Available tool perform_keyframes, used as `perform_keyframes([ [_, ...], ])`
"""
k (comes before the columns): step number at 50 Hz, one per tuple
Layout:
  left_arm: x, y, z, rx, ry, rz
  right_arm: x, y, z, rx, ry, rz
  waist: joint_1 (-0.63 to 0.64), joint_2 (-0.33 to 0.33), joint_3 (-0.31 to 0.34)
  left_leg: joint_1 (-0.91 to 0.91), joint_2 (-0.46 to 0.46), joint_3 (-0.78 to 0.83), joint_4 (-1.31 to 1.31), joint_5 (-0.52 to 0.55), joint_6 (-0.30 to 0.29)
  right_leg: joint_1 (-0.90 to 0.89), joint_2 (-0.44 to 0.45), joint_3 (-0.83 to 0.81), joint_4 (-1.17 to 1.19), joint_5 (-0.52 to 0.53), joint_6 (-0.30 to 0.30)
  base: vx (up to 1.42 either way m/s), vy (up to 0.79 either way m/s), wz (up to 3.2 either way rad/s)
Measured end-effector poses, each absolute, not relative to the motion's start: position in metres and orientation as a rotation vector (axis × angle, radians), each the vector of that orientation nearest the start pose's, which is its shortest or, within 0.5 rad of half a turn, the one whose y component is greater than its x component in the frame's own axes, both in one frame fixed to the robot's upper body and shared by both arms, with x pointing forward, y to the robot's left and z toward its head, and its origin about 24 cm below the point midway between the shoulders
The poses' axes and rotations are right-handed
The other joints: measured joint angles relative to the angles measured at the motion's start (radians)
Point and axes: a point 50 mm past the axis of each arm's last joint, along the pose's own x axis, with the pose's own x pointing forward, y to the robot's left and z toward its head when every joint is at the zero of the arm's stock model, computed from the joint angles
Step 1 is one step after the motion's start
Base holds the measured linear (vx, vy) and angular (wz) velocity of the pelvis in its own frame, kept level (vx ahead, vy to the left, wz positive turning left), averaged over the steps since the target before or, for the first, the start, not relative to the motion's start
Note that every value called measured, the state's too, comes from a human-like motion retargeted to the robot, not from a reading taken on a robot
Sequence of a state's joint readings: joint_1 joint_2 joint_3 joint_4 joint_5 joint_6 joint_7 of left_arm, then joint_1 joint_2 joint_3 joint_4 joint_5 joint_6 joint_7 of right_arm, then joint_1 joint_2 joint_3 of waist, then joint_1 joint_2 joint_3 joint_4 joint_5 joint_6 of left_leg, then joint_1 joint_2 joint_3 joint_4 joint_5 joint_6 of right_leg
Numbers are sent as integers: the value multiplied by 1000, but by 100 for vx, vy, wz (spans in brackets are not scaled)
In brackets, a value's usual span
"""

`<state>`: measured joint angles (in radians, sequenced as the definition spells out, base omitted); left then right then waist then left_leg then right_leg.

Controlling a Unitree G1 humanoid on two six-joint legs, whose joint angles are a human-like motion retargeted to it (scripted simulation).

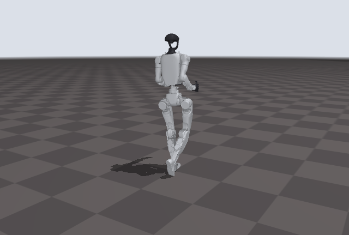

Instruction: Walk run

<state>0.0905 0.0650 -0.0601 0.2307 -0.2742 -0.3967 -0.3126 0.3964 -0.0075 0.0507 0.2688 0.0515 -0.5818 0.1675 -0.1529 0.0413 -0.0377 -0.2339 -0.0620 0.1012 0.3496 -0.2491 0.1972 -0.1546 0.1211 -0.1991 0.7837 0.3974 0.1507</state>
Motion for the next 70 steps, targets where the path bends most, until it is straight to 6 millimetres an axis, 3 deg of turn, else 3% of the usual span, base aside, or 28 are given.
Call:
perform_keyframes([
  [5,230,144,16,-258,-143,-161,67,-176,-58,205,201,-160,-110,70,-21,180,43,-29,-177,194,-91,-200,-112,-26,-211,-288,-58,133,-52,86],
  [8,226,148,18,-274,-160,-157,53,-191,-54,168,202,-224,-193,76,-37,263,35,-56,-202,352,-151,-266,-163,-18,-476,-380,-108,91,-32,84],
  [10,223,152,17,-282,-150,-170,57,-194,-51,123,191,-207,-212,84,-53,318,46,-61,-208,463,-196,-279,-162,30,-624,-460,-110,145,-66,5],
  [13,220,159,12,-302,-118,-186,83,-185,-46,67,152,-118,-212,54,-89,367,16,-94,-96,658,-303,-281,-179,48,-641,-243,-190,135,-59,-19],
  [15,211,167,7,-286,-89,-183,103,-170,-41,72,109,-51,-162,61,-105,311,18,-95,175,773,-402,-251,-92,100,-524,-425,-314,185,-95,-108],
  [17,198,165,-5,-252,-52,-230,135,-161,-32,120,27,-65,-121,111,-87,187,119,-126,570,773,-435,-215,21,143,-411,-529,-304,140,-62,-46],
  [18,195,159,-9,-257,-40,-249,157,-165,-23,137,-40,-75,-113,103,-95,131,91,-177,645,773,-445,-182,-24,84,-414,-544,-291,111,-39,10],
  [20,186,149,-21,-304,9,-219,192,-161,0,161,-161,-26,-115,23,-142,42,-9,-119,613,752,-352,-108,-102,117,-481,-546,-291,116,-37,-16],
  [24,163,135,-37,-377,83,-167,237,-150,52,140,-383,35,-81,-23,-138,-160,36,37,553,488,-175,25,-99,142,-570,-470,-285,125,-31,-53],
  [27,151,131,-46,-394,133,-201,249,-149,82,46,-505,76,23,-64,-150,-257,34,146,292,372,-120,125,-106,123,-659,-307,-242,112,-30,-122],
  [30,144,127,-53,-385,181,-245,246,-155,90,-94,-524,130,98,-66,-164,-270,-26,143,-58,264,-71,224,-68,124,-704,-151,-189,137,-24,-46],
  [32,148,122,-52,-369,184,-274,239,-164,82,-166,-467,126,136,-74,-170,-265,-52,141,-186,280,-53,288,-79,54,-701,-56,-129,138,-22,-7],
  [33,152,121,-49,-353,176,-287,234,-168,76,-185,-431,114,154,-74,-171,-264,-52,148,-205,396,-21,312,-72,54,-679,-3,-93,141,-22,-1],
  [35,160,117,-42,-316,147,-309,217,-173,56,-192,-345,78,149,-86,-190,-236,-118,99,-126,227,51,307,-74,63,-560,123,3,182,-25,57],
  [39,189,121,-28,-304,63,-313,168,-165,-10,-100,-65,29,33,-122,-143,-155,-195,-16,99,60,4,109,-54,119,94,126,107,135,-38,98],
  [40,196,122,-25,-315,49,-304,153,-159,-25,-66,12,32,23,-85,-150,-101,-138,-10,67,46,-2,77,-14,122,85,126,106,128,-29,-37],
  [43,210,118,-13,-341,-9,-266,102,-168,-56,-23,196,12,24,28,-139,9,-9,-27,-13,56,-46,-50,48,94,12,2,-36,111,-25,-23],
  [47,218,116,1,-322,-85,-263,55,-190,-63,-2,286,-78,-59,94,-108,161,26,-67,-141,212,-119,-208,-61,14,-139,-223,-83,110,-28,81],
  [50,218,122,9,-282,-127,-273,44,-202,-60,-10,292,-122,-134,94,-91,262,9,-94,-191,374,-183,-279,-132,-28,-405,-321,-120,141,-45,67],
  [53,214,131,8,-261,-125,-279,56,-202,-58,-22,266,-123,-147,84,-99,346,-10,-105,-197,553,-278,-299,-108,63,-628,-407,-175,134,-41,-14],
  [55,211,133,5,-261,-108,-295,71,-200,-54,-32,225,-134,-160,67,-114,375,-32,-143,-123,689,-382,-298,-126,65,-630,-242,-219,159,-44,5],
  [57,207,138,0,-245,-85,-303,90,-187,-51,-19,175,-143,-168,86,-121,299,-3,-95,163,773,-459,-290,-106,69,-468,-421,-304,124,-30,-9],
  [58,203,141,-5,-232,-64,-305,99,-178,-50,5,151,-150,-160,110,-107,246,57,-45,367,773,-459,-273,-6,190,-402,-499,-312,124,-35,-19],
  [60,200,134,-16,-243,-23,-338,132,-172,-45,71,64,-210,-134,117,-108,139,97,-79,626,773,-459,-230,-70,47,-325,-554,-303,141,-42,12],
  [61,198,127,-22,-271,1,-318,150,-171,-40,115,16,-207,-115,75,-136,102,5,-117,588,773,-459,-189,-90,78,-374,-551,-313,132,-49,-14],
  [63,188,117,-35,-323,57,-268,178,-161,-26,225,-77,-170,-91,27,-172,16,-74,-143,545,700,-406,-111,-103,115,-448,-543,-324,127,-48,-48],
  [65,175,114,-45,-362,106,-227,201,-153,-5,331,-192,-124,-70,9,-177,-101,-16,-53,539,548,-281,-37,-97,122,-518,-497,-319,135,-37,-41],
  [70,147,128,-57,-310,176,-264,230,-153,47,307,-422,36,55,-65,-173,-251,30,160,138,370,-140,127,-83,159,-662,-210,-237,125,-35,-80],
])
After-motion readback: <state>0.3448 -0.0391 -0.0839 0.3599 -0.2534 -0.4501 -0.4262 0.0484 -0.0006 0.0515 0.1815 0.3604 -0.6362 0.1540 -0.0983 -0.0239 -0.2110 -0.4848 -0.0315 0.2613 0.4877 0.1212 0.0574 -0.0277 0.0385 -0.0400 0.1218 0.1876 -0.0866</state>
